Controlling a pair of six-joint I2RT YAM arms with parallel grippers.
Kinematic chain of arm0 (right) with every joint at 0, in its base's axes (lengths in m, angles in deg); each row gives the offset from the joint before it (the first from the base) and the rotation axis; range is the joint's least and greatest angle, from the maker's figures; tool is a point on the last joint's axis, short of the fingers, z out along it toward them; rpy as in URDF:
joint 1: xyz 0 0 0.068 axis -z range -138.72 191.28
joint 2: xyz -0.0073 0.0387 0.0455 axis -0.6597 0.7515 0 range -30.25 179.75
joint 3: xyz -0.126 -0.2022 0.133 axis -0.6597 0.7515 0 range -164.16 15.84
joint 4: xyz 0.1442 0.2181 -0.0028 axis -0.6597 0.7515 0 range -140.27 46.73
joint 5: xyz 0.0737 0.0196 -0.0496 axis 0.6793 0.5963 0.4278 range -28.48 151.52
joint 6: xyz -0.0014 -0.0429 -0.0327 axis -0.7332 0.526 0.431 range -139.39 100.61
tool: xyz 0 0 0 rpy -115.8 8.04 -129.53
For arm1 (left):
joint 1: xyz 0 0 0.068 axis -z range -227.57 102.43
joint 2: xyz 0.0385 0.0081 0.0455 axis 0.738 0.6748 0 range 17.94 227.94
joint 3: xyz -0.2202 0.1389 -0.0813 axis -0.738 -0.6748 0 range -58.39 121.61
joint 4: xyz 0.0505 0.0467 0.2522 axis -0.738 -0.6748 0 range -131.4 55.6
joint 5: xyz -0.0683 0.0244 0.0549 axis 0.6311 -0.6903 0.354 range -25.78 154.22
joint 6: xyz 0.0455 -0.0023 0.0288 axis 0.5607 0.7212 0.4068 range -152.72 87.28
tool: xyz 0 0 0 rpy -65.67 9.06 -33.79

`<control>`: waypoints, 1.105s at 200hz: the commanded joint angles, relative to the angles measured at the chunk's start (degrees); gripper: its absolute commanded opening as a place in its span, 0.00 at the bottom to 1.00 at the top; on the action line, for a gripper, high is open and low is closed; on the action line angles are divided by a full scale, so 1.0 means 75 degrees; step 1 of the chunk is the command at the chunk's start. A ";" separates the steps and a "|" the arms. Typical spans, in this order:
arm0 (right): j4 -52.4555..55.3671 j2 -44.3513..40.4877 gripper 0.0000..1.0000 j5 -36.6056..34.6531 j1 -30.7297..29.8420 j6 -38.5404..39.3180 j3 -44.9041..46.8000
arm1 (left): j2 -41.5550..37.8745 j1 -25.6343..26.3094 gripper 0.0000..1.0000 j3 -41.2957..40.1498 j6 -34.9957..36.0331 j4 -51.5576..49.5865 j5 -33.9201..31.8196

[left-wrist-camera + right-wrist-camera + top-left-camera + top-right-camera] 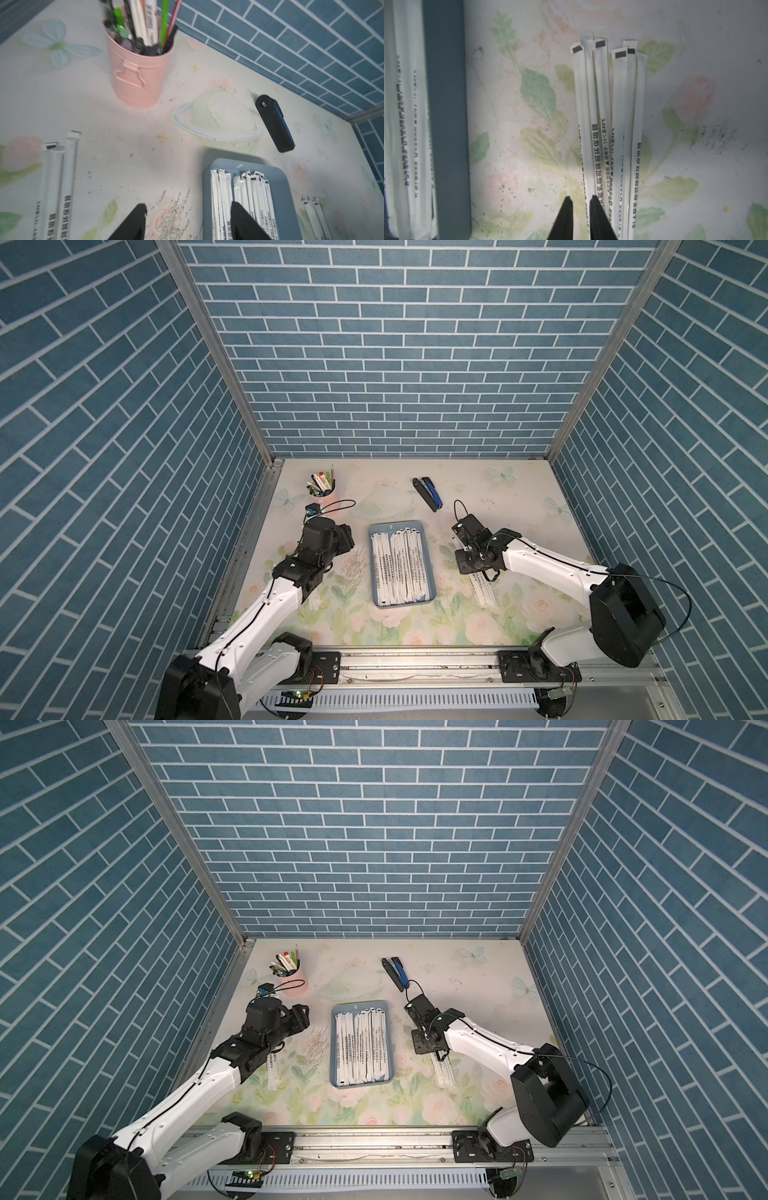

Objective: Put the straws into the storage box
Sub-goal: Pick up the straw from the center of the board.

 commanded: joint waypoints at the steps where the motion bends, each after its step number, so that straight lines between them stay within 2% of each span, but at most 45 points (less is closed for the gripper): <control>1: 0.0280 0.0376 0.21 -0.0141 0.0014 0.0330 -0.0257 | 0.0255 0.0416 0.68 0.0274 0.0177 0.0235 -0.0223; 23: 0.0118 0.0682 0.24 -0.0232 0.0014 0.0373 -0.0331 | 0.0345 0.0699 0.68 0.0212 0.0148 0.0421 -0.0317; 121: -0.0411 0.1421 0.21 -0.0325 0.0025 0.0443 -0.0222 | 0.0564 0.0741 0.68 0.0117 0.0178 0.0534 -0.0180; 221: -0.0798 0.1579 0.10 -0.0149 0.0084 0.0409 0.0095 | 0.0670 0.0771 0.68 0.0069 0.0140 0.0598 -0.0050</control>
